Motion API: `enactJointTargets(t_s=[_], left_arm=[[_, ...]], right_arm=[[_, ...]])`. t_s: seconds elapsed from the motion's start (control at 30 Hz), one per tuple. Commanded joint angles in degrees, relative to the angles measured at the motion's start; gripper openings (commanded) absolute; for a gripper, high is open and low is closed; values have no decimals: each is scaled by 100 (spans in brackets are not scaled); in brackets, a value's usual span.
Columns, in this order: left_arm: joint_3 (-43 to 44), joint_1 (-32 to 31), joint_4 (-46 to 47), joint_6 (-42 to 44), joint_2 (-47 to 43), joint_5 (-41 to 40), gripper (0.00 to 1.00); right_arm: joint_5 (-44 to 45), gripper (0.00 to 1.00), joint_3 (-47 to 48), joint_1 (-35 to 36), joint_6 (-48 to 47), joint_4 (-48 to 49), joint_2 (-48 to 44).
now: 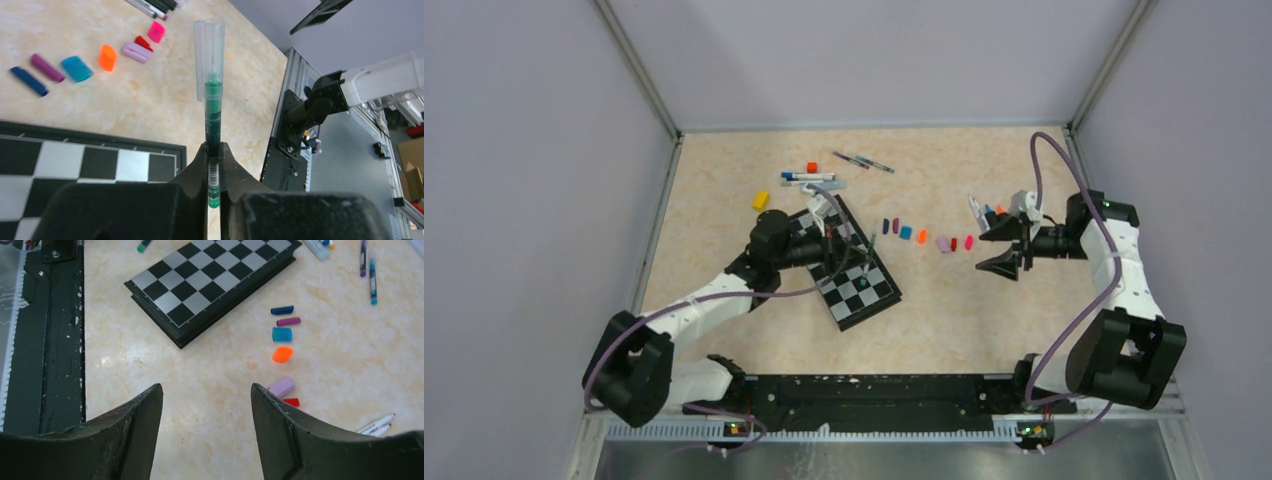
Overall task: Open the pen caps
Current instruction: Pick up the pen from the center of the board.
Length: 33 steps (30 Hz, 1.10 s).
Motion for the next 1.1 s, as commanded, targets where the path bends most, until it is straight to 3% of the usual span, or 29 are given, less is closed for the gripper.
enactJointTargets(t_s=[0.0,0.17,0.3,0.4,0.5,0.6,0.83,1.07], left_arm=[[486,-623,1238,43,568,-101,0],[883,-1177,1418,117,1259,-374,0],[1420,-1843,467,786,1509,-1572,0],[1621,-2271,-51,1118,1531,-2894,0],[1634,-2571,-58,1097,1540,-3910,0],[1607,-2781,39,962,1555,-4550,0],[1753,-3045,130,834,1804,-4884,0],[1898,-3136,105,813,1917,-4965,0]], right_arm=[[-665,64,673,360,-1612,-1138,77],[-772,64,972,782,-552,-925,26],[-246,63,1117,950,2806,772,-15],[-90,63,1016,986,4170,1532,-80],[-25,64,401,995,7049,3603,-333],[46,64,-281,1032,8951,5343,-676],[449,64,-467,1348,9783,5500,-666],[1043,64,-342,1863,9655,5400,-403]])
